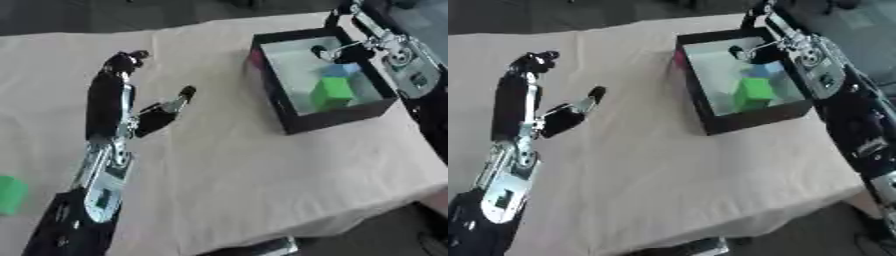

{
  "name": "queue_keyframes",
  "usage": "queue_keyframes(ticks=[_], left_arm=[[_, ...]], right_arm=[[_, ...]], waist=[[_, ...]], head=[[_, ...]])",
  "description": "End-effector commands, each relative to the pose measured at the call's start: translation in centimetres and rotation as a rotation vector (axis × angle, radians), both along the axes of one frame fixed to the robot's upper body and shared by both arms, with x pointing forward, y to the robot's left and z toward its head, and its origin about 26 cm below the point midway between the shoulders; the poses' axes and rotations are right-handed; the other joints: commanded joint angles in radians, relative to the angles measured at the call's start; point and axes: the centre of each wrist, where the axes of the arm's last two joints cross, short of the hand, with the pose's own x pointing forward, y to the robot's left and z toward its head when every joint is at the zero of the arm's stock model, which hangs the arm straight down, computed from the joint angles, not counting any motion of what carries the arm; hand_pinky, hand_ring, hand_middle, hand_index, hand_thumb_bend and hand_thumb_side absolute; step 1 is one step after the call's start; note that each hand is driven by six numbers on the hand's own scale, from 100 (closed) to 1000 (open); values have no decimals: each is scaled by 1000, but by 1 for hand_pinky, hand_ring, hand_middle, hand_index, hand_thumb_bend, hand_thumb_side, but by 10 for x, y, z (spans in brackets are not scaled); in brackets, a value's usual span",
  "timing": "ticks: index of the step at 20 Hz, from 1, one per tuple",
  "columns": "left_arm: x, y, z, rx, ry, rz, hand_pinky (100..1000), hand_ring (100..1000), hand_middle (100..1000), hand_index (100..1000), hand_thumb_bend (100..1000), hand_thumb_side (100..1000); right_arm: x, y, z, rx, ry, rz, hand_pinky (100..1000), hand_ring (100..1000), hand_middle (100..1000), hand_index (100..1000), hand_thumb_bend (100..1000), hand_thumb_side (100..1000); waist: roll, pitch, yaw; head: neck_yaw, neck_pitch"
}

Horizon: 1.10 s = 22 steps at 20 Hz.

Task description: Pick up the objects with one hand, pass them to the other hand, and then place them into the box on the other side of the table.

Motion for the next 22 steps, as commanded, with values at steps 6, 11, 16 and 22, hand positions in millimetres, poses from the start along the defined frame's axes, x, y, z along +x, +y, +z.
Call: queue_keyframes(ticks=[6, 11, 16, 22], left_arm=[[0, 0, 9, -11, -28, 2, 671, 664, 620, 798, 653, 592], [2, 4, 9, -11, -23, 18, 681, 675, 633, 811, 598, 588], [8, 17, 13, -2, -3, 61, 707, 714, 690, 828, 482, 588], [18, 45, 30, 69, 35, 105, 724, 745, 728, 838, 430, 539]], right_arm=[[-5, -8, 17, 8, -49, -20, 915, 738, 475, 559, 223, 100], [-8, 3, 35, 184, -98, 91, 1000, 873, 769, 781, 100, 100], [-19, 10, 59, 336, -79, 287, 1000, 985, 902, 896, 100, 449], [-37, 7, 84, 394, -37, 392, 1000, 983, 909, 872, 100, 297]], waist=[[-6, -27, 3], [-4, -29, 4], [-1, -38, 11], [7, -57, 21]], head=[[5, -6], [56, -4], [114, 8], [137, 29]])
